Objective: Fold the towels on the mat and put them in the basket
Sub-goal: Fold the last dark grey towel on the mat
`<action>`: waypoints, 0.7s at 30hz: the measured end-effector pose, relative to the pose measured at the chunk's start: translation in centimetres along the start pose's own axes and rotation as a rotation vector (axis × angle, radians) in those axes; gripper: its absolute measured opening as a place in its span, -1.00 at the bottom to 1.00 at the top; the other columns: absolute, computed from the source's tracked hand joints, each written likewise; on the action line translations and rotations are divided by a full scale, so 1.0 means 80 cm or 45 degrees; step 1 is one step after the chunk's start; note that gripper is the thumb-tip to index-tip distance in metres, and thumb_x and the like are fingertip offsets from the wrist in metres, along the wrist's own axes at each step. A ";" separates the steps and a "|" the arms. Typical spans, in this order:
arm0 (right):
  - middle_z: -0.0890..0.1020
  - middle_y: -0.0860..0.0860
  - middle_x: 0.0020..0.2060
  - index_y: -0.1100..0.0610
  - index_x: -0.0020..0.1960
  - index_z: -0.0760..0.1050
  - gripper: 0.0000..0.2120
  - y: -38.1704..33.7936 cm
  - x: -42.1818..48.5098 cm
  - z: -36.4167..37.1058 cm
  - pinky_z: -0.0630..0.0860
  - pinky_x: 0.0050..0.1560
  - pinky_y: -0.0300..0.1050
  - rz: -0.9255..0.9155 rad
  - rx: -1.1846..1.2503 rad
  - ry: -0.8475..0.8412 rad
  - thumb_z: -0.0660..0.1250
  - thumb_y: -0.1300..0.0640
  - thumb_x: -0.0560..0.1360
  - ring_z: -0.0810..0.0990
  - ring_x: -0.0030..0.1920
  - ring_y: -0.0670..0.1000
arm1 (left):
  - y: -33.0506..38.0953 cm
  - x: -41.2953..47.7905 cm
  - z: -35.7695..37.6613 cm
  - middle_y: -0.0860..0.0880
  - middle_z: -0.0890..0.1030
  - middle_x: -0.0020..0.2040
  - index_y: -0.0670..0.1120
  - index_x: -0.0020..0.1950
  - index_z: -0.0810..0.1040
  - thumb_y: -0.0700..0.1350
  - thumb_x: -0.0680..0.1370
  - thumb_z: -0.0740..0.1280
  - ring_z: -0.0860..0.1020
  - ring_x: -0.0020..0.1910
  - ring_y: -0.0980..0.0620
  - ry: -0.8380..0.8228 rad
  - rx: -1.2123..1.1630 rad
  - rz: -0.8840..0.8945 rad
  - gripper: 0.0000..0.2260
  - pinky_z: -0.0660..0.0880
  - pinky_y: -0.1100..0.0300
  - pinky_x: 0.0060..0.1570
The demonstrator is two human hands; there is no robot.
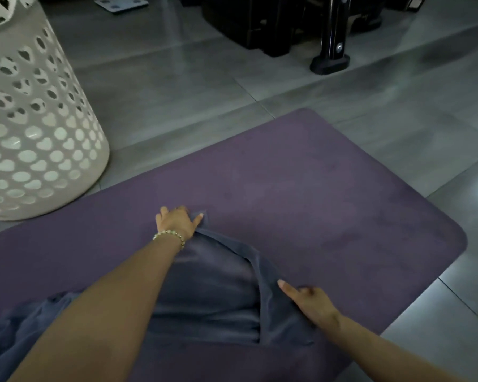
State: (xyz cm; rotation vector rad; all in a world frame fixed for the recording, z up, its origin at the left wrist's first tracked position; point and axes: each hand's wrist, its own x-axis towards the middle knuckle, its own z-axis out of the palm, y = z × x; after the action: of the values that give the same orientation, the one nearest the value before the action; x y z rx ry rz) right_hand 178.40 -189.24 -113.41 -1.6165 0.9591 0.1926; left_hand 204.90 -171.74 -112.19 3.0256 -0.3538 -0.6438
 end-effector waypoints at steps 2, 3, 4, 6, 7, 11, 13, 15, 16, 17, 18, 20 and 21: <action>0.51 -0.06 -0.52 0.15 -0.52 0.38 -0.54 0.011 0.004 0.003 0.46 -0.33 -0.37 -0.001 0.092 -0.065 0.39 -0.06 0.43 0.48 -0.46 -0.18 | 0.002 0.013 -0.010 -0.05 0.55 0.22 -0.01 0.28 0.49 0.22 0.59 0.12 0.34 0.33 -0.11 -0.092 0.017 0.045 -0.57 0.29 0.07 0.25; 0.51 0.00 -0.47 0.18 -0.43 0.38 -0.59 0.015 0.007 0.001 0.46 -0.36 -0.31 -0.018 0.161 -0.082 0.38 -0.04 0.45 0.47 -0.42 -0.12 | 0.004 0.019 -0.017 -0.05 0.58 0.17 -0.01 0.22 0.54 0.20 0.58 0.16 0.40 0.29 -0.10 -0.111 -0.047 0.076 -0.61 0.34 0.08 0.22; 0.47 0.00 -0.47 0.18 -0.38 0.35 -0.62 0.012 0.008 -0.002 0.44 -0.38 -0.29 -0.062 0.209 -0.079 0.36 0.01 0.49 0.44 -0.41 -0.09 | 0.007 0.023 -0.027 -0.05 0.61 0.06 -0.04 0.09 0.60 0.17 0.58 0.20 0.48 0.19 -0.09 -0.118 -0.147 0.119 -0.67 0.40 0.10 0.12; 0.42 -0.03 -0.48 0.17 -0.36 0.31 -0.65 0.004 0.017 -0.015 0.40 -0.37 -0.26 -0.177 0.181 -0.092 0.32 0.09 0.53 0.40 -0.38 -0.07 | 0.022 0.029 -0.056 -0.04 0.56 -0.25 -0.08 -0.25 0.55 0.09 0.57 0.26 0.53 -0.10 -0.07 -0.118 -0.282 0.216 -0.69 0.37 0.16 -0.16; 0.43 -0.05 -0.48 0.17 -0.35 0.31 -0.66 -0.005 0.020 -0.025 0.41 -0.35 -0.26 -0.229 0.169 -0.115 0.32 0.11 0.54 0.41 -0.37 -0.08 | 0.034 0.034 -0.072 -0.05 0.52 -0.31 -0.09 -0.31 0.49 0.07 0.57 0.27 0.51 -0.15 -0.08 -0.086 -0.282 0.256 -0.67 0.32 0.17 -0.22; 0.60 -0.04 -0.40 0.23 -0.27 0.49 -0.77 -0.042 0.048 -0.107 0.47 -0.29 -0.26 -0.326 0.135 -0.227 0.36 0.14 0.50 0.56 -0.33 -0.12 | 0.117 0.070 -0.144 -0.18 0.58 -0.16 -0.14 -0.22 0.54 0.08 0.57 0.28 0.55 -0.06 -0.18 0.160 -0.300 0.345 -0.68 0.31 0.16 -0.19; 0.69 0.08 -0.25 0.30 -0.15 0.58 -0.79 -0.054 0.068 -0.161 0.53 -0.24 -0.23 -0.261 0.121 -0.294 0.39 0.13 0.48 0.66 -0.22 -0.03 | 0.173 0.084 -0.171 -0.17 0.59 -0.24 -0.10 -0.32 0.46 0.08 0.58 0.27 0.59 -0.14 -0.15 0.202 -0.325 0.383 -0.65 0.38 0.13 -0.21; 0.71 0.12 -0.19 0.31 -0.11 0.62 -0.78 -0.062 0.085 -0.213 0.56 -0.20 -0.23 -0.189 0.076 -0.308 0.43 0.12 0.45 0.69 -0.16 0.01 | 0.231 0.096 -0.178 -0.15 0.59 -0.33 -0.08 -0.31 0.46 0.03 0.59 0.26 0.61 -0.20 -0.12 0.230 -0.354 0.438 -0.68 0.42 0.15 -0.28; 0.71 0.12 -0.19 0.31 -0.11 0.63 -0.75 -0.060 0.096 -0.235 0.58 -0.19 -0.22 -0.152 0.042 -0.283 0.46 0.10 0.42 0.69 -0.16 0.01 | 0.258 0.103 -0.173 -0.19 0.62 -0.25 -0.12 -0.21 0.54 -0.01 0.60 0.26 0.62 -0.12 -0.13 0.251 -0.411 0.466 -0.74 0.44 0.13 -0.22; 0.71 0.13 -0.21 0.31 -0.12 0.64 -0.69 -0.056 0.107 -0.252 0.59 -0.19 -0.21 -0.140 0.011 -0.232 0.50 0.04 0.36 0.69 -0.18 0.01 | 0.283 0.109 -0.160 -0.24 0.64 -0.07 -0.17 0.01 0.58 -0.05 0.60 0.26 0.60 0.03 -0.15 0.267 -0.508 0.489 -0.79 0.46 0.11 -0.07; 0.70 0.14 -0.27 0.30 -0.14 0.64 -0.60 -0.048 0.117 -0.264 0.58 -0.20 -0.22 -0.140 0.003 -0.143 0.55 -0.04 0.27 0.68 -0.23 -0.01 | 0.303 0.111 -0.142 -0.24 0.58 0.18 -0.17 0.28 0.48 -0.07 0.60 0.26 0.53 0.21 -0.16 0.238 -0.621 0.487 -0.70 0.41 0.12 0.13; 0.59 0.10 -0.40 0.25 -0.19 0.61 -0.53 -0.026 0.133 -0.276 0.50 -0.32 -0.31 -0.135 0.036 0.070 0.58 -0.12 0.17 0.57 -0.35 -0.06 | 0.332 0.106 -0.093 -0.17 0.21 0.51 -0.14 0.54 0.08 -0.04 0.60 0.25 0.23 0.47 -0.14 0.077 -0.744 0.473 -0.42 0.17 0.09 0.43; 0.54 0.05 -0.41 0.23 -0.19 0.60 -0.61 -0.013 0.138 -0.275 0.45 -0.35 -0.33 -0.128 0.060 0.152 0.57 -0.07 0.24 0.51 -0.35 -0.06 | 0.342 0.102 -0.063 -0.14 0.06 0.56 -0.14 0.56 -0.03 0.01 0.60 0.23 0.09 0.52 -0.12 0.005 -0.709 0.476 -0.35 0.06 0.05 0.48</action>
State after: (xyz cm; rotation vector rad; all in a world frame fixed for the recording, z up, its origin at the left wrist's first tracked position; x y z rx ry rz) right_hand 178.14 -213.84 -112.63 -1.6428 0.9634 0.0043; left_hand 208.32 -200.30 -108.80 2.3513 -0.6032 -0.5836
